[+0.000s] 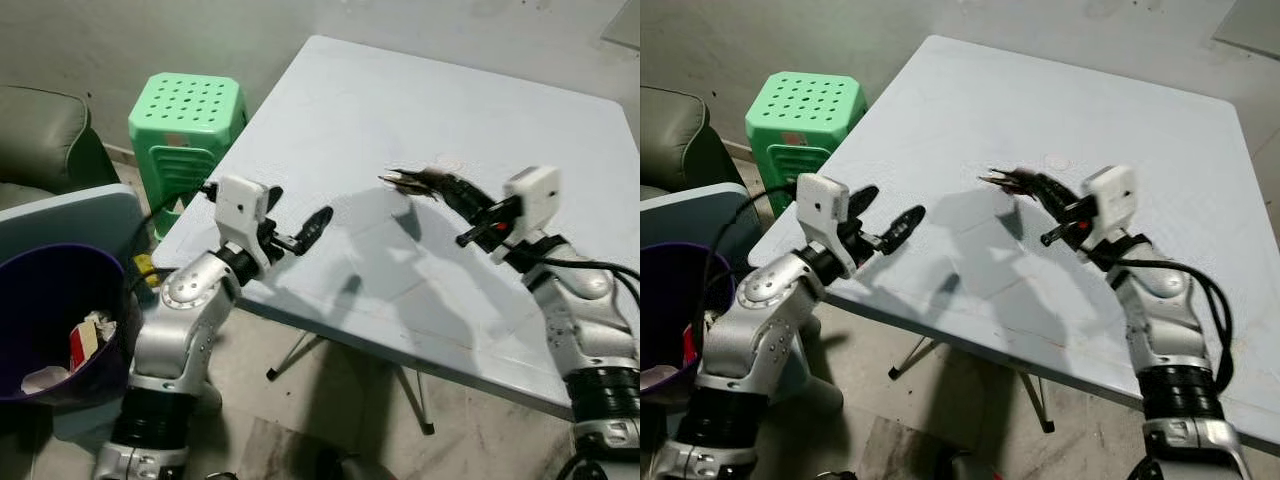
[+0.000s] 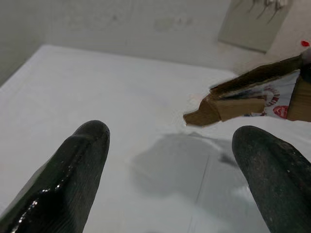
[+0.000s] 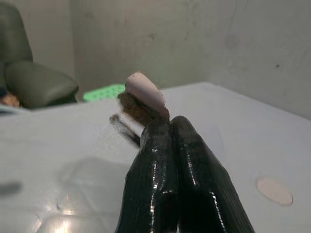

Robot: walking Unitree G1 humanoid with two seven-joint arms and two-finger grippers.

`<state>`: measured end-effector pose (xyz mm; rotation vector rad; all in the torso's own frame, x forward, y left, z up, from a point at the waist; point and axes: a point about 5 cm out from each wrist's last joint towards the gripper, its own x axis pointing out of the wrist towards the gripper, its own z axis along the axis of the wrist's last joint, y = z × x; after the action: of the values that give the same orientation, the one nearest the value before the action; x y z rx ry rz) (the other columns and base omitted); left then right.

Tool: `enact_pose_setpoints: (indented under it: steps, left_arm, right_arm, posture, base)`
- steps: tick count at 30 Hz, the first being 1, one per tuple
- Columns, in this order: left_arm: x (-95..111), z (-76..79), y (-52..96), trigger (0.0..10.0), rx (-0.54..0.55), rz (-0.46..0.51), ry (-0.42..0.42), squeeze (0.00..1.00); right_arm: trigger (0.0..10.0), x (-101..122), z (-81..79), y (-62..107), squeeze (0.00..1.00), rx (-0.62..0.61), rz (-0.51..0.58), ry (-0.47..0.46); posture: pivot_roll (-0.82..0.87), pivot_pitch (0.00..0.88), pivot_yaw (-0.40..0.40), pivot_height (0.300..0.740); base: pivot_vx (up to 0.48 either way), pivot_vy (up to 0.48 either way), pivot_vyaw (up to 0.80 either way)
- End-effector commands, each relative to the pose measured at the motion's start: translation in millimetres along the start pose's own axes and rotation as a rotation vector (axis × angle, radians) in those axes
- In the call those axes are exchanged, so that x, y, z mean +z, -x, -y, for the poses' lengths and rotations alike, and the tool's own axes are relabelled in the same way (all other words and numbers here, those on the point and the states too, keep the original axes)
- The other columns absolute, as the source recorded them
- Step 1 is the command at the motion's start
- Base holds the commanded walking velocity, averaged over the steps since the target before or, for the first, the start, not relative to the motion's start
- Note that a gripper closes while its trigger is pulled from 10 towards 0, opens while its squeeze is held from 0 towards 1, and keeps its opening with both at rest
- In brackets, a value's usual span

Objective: Picking trash to rubbish bin

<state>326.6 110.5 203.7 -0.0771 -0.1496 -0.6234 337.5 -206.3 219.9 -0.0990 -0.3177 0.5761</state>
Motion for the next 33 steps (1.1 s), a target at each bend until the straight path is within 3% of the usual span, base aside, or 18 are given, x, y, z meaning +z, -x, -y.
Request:
enact_pose_setpoints:
  steps: [1, 3, 8, 10, 14, 25, 33]
  left_arm:
    - [1, -0.8, -1.9, 10.0, -0.011, 0.008, 0.006, 0.0]
    - [6, -1.7, -2.1, 10.0, -0.033, 0.031, -0.006, 0.0]
    - [9, -2.1, -2.3, 10.0, -0.052, 0.049, -0.037, 0.0]
    - [15, 1.3, -1.4, 10.0, -0.105, 0.084, -0.061, 0.0]
    - [19, 3.0, -0.9, 10.0, -0.142, 0.099, -0.062, 0.0]
    - [27, 16.1, 0.8, 10.0, -0.353, 0.103, -0.161, 0.0]
    - [31, 14.1, 3.3, 10.0, -0.455, 0.072, -0.222, 0.0]
  right_arm:
    - [10.0, 9, 3.6, 5.5, 0.0, -0.02, 0.037, -0.038]
    - [10.0, 17, 0.0, 7.0, 0.0, -0.012, 0.086, -0.085]
    - [10.0, 21, -4.7, 7.9, 0.0, 0.002, 0.099, -0.141]
    - [10.0, 25, -10.0, 9.2, 0.0, 0.051, 0.099, -0.191]
    - [10.0, 28, -13.3, 9.7, 0.0, 0.089, 0.089, -0.198]
    - [10.0, 41, -23.8, 8.3, 0.0, 0.249, 0.042, -0.228]
    - [10.0, 46, -31.9, 10.8, 0.0, 0.398, -0.024, -0.257]
  posture:
    - [-0.1, 0.12, -0.101, 0.74]
    - [-0.1, 0.106, -0.101, 0.74]
    - [-0.09, 0.086, -0.097, 0.74]
    - [-0.09, 0.078, -0.095, 0.74]
    - [-0.09, 0.075, -0.094, 0.74]
    - [-0.1, 0.084, -0.095, 0.74]
    - [-0.1, 0.095, -0.094, 0.74]
  base:
    - [0.0, 0.0, 0.0]
    - [0.0, 0.0, 0.0]
    - [0.0, 0.0, 0.0]
    - [0.0, 0.0, 0.0]
    - [0.0, 0.0, 0.0]
    - [0.0, 0.0, 0.0]
    - [0.0, 0.0, 0.0]
